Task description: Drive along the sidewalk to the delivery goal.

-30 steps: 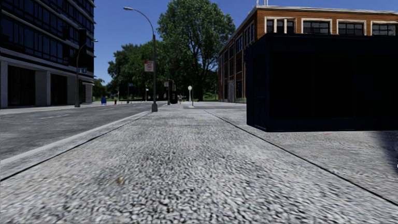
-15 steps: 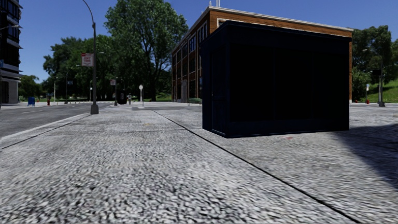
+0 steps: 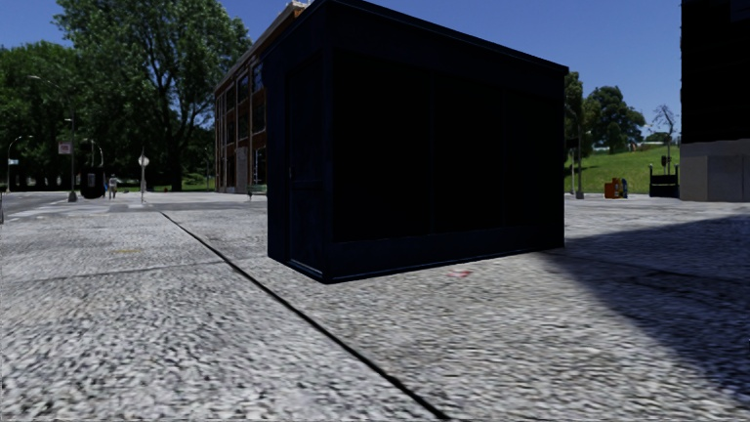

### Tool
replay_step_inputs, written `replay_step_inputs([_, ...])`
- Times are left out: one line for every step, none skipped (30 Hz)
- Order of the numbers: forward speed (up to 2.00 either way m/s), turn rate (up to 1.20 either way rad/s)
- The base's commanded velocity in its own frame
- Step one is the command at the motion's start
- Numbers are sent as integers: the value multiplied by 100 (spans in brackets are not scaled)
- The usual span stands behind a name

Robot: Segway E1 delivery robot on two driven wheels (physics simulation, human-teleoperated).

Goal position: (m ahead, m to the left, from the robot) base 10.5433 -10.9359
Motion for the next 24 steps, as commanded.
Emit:
replay_step_inputs([200, -62])
replay_step_inputs([200, -62])
replay_step_inputs([200, -62])
replay_step_inputs([200, -62])
replay_step_inputs([200, -62])
replay_step_inputs([200, -62])
replay_step_inputs([200, -62])
replay_step_inputs([200, -62])
replay_step_inputs([200, -62])
replay_step_inputs([200, -62])
replay_step_inputs([200, -62])
replay_step_inputs([200, -62])
replay_step_inputs([200, -62])
replay_step_inputs([200, -62])
replay_step_inputs([200, -62])
replay_step_inputs([200, -62])
replay_step_inputs([200, -62])
replay_step_inputs([200, -62])
replay_step_inputs([200, -62])
replay_step_inputs([200, -62])
replay_step_inputs([200, -62])
replay_step_inputs([200, -62])
replay_step_inputs([200, -62])
replay_step_inputs([200, -62])
